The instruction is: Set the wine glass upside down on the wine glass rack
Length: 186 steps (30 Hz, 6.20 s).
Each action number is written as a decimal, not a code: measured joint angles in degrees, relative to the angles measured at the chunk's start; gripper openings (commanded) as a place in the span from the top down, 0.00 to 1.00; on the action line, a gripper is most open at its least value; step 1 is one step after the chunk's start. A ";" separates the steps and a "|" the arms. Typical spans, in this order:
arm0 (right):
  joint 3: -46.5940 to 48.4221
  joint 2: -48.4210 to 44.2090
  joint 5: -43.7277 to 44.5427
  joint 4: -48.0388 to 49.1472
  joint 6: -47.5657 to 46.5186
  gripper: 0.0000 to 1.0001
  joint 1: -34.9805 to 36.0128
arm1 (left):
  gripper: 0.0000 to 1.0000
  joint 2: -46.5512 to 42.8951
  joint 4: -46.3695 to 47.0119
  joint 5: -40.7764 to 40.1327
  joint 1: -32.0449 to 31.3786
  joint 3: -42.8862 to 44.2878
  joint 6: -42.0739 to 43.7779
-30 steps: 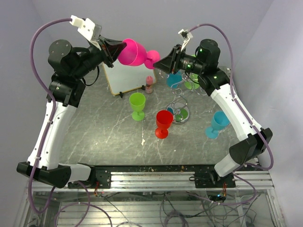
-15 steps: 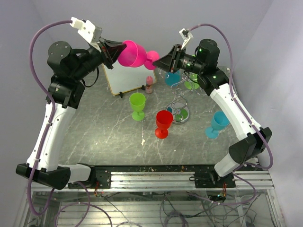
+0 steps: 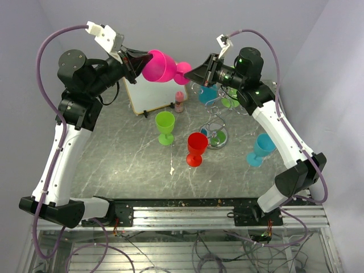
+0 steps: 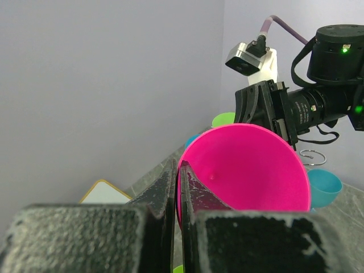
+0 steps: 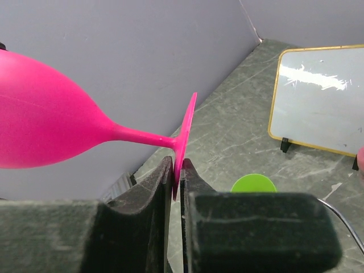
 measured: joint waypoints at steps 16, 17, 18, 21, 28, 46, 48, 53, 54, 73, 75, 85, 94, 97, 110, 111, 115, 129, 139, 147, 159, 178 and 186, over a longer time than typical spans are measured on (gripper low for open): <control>-0.02 -0.09 0.85 -0.22 -1.68 1.00 -3.13 | 0.48 -3.02 -1.44 0.85 -0.04 -4.26 0.83; -0.02 -0.15 1.07 -0.37 -2.12 1.00 -3.50 | 0.45 -3.45 -1.77 0.74 -0.04 -4.44 1.05; -0.04 -0.35 1.29 -0.50 -2.49 1.00 -3.80 | 0.42 -3.89 -2.21 0.59 -0.04 -4.61 1.27; -0.44 -1.31 2.08 -0.92 -3.65 1.00 -5.27 | 0.33 -5.60 -4.02 -0.15 -0.04 -4.94 2.25; -0.48 -5.25 3.87 -2.10 -8.70 1.00 -9.20 | 0.13 -11.74 -9.51 -4.61 -0.09 -7.10 6.93; 3.21 -22.60 18.12 -10.88 -36.39 1.00 -26.03 | 0.03 -25.38 -18.82 -10.51 2.69 -20.31 13.27; 3.21 -24.37 20.94 -12.04 -39.78 1.00 -28.50 | 0.03 -26.29 -19.26 -10.49 3.30 -21.07 13.49; 2.58 -27.41 29.22 -13.11 -46.42 1.00 -34.03 | 0.03 -28.15 -20.26 -10.38 5.42 -22.25 13.84; 2.14 -27.89 31.06 -13.16 -47.54 1.00 -34.97 | 0.03 -28.46 -20.41 -10.32 5.79 -22.29 13.84; -21.24 -29.49 48.74 -8.90 -78.99 1.00 -37.55 | 0.04 -27.43 -21.73 -7.96 8.28 -22.49 14.43; -22.49 -29.20 46.75 -8.68 -82.38 1.00 -37.55 | 0.04 -26.67 -21.81 -7.67 8.41 -22.49 14.40; -20.63 -22.60 30.36 -12.20 -99.69 1.00 -37.55 | 0.05 -24.61 -21.77 -5.88 9.68 -22.64 14.25; -13.27 -17.73 13.92 -22.86 -113.61 1.00 -37.55 | 0.06 -23.61 -21.70 -5.51 10.64 -23.39 13.84; -12.00 -17.03 9.51 -25.64 -117.35 1.00 -37.55 | 0.06 -23.52 -21.68 -5.44 10.67 -23.39 13.81; -6.95 -12.61 -6.34 -32.89 -126.60 1.00 -37.13 | 0.07 -22.60 -21.66 -4.55 10.86 -23.39 13.40; -6.82 -12.39 -7.23 -33.27 -127.16 1.00 -37.00 | 0.07 -22.60 -21.66 -4.50 10.86 -23.39 13.40; -6.62 -11.91 -10.01 -35.15 -129.33 1.00 -36.26 | 0.07 -22.38 -21.66 -4.39 10.88 -23.37 13.38; -6.62 -10.10 -13.57 -36.70 -133.52 1.00 -33.22 | 0.07 -21.31 -21.55 -4.13 11.08 -23.34 13.40; -6.54 -10.34 -14.80 -40.04 -135.73 1.00 -33.09 | 0.07 -21.31 -21.53 -3.89 11.30 -23.34 13.90; -6.54 -11.54 -15.32 -42.05 -136.52 1.00 -32.94 | 0.06 -21.33 -21.53 -3.50 11.30 -23.34 14.84; -6.54 -14.29 -14.75 -43.58 -136.74 1.00 -32.92 | 0.04 -21.44 -21.53 -3.39 11.30 -23.34 14.97; -9.07 -18.97 -7.43 -42.05 -132.58 1.00 -32.94 | 0.04 -22.18 -21.53 -3.39 11.32 -23.34 14.95; -10.32 -18.99 -4.68 -40.06 -131.03 1.00 -32.92 | 0.04 -22.18 -21.51 -3.39 11.32 -23.34 14.95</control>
